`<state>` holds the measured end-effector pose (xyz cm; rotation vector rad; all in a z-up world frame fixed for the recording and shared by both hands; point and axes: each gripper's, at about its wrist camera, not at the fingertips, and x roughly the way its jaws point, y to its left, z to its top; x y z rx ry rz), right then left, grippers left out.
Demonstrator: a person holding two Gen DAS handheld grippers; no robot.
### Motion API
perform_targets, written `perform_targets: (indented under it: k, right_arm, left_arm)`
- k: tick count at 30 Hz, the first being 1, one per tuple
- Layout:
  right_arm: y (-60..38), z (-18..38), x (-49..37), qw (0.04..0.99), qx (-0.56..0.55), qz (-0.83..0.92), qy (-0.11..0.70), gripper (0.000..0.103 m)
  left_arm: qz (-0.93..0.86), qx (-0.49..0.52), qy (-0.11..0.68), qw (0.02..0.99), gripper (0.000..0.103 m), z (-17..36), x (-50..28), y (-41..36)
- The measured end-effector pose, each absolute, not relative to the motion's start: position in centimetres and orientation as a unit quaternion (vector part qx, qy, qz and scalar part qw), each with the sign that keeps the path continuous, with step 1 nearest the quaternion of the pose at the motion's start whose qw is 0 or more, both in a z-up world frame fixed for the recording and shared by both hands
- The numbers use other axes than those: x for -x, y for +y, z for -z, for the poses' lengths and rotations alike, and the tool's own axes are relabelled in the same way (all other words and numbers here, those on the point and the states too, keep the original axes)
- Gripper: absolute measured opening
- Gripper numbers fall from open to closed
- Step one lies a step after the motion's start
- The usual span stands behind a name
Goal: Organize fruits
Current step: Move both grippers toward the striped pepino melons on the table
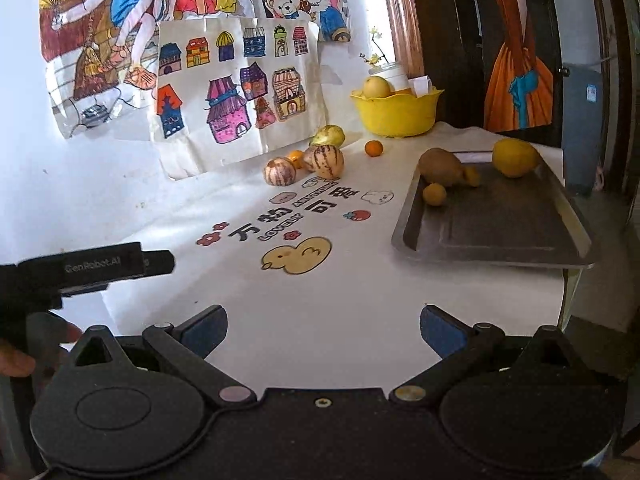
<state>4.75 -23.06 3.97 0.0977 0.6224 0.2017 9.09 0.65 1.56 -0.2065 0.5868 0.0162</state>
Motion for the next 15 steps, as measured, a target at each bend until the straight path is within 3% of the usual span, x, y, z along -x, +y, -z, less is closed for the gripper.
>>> perform_targets:
  k: [15]
  right_arm:
    - [-26.0,-4.3,-11.3,0.943,-0.023,-0.107,0.314,0.102]
  left_arm:
    - [-0.002,0.083,0.308,0.948,0.102,-2.7,-15.6,0.7]
